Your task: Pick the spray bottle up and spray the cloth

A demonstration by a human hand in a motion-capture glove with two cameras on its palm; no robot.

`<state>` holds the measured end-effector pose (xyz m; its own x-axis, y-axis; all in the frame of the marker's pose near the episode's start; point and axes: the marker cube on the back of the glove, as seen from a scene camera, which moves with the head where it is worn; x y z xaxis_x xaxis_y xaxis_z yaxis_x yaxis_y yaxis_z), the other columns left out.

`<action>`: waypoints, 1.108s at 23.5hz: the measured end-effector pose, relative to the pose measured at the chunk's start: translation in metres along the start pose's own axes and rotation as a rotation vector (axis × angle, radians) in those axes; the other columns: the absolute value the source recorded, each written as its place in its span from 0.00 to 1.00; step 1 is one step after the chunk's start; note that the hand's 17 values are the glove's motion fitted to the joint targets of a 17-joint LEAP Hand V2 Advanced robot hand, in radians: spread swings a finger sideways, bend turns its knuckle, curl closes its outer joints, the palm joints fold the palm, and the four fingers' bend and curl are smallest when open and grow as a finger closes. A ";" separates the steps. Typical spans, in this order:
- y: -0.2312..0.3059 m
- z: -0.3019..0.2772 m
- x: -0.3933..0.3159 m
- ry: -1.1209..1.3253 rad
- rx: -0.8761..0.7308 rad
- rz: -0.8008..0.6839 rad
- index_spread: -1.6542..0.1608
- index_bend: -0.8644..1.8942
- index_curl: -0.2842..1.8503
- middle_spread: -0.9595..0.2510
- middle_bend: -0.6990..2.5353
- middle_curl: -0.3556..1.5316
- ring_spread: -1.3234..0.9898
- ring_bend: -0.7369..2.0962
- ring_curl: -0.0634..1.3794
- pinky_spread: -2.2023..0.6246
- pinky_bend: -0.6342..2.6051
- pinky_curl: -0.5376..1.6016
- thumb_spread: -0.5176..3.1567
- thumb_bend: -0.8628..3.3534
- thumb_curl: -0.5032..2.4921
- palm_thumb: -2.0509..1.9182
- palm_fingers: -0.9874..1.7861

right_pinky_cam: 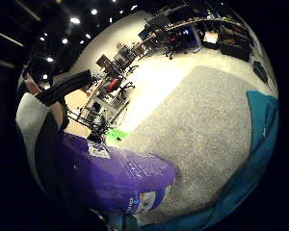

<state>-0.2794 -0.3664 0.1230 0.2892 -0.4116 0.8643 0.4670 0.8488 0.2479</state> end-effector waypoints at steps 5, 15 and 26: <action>0.006 0.011 0.017 -0.008 0.004 0.018 0.75 0.37 0.35 0.64 0.35 0.47 0.48 0.45 0.36 0.72 0.37 0.43 0.20 0.20 0.44 0.80 0.78; 0.007 0.009 0.016 -0.066 -0.019 0.037 0.75 0.36 0.34 0.65 0.35 0.47 0.48 0.45 0.36 0.72 0.37 0.43 0.21 0.20 0.44 0.79 0.78; 0.013 0.003 0.016 -0.065 -0.190 0.096 0.75 0.29 0.30 0.69 0.31 0.45 0.49 0.44 0.36 0.75 0.40 0.44 0.25 0.20 0.43 0.79 0.65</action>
<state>-0.2710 -0.3615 0.1413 0.2885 -0.3040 0.9080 0.5910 0.8026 0.0809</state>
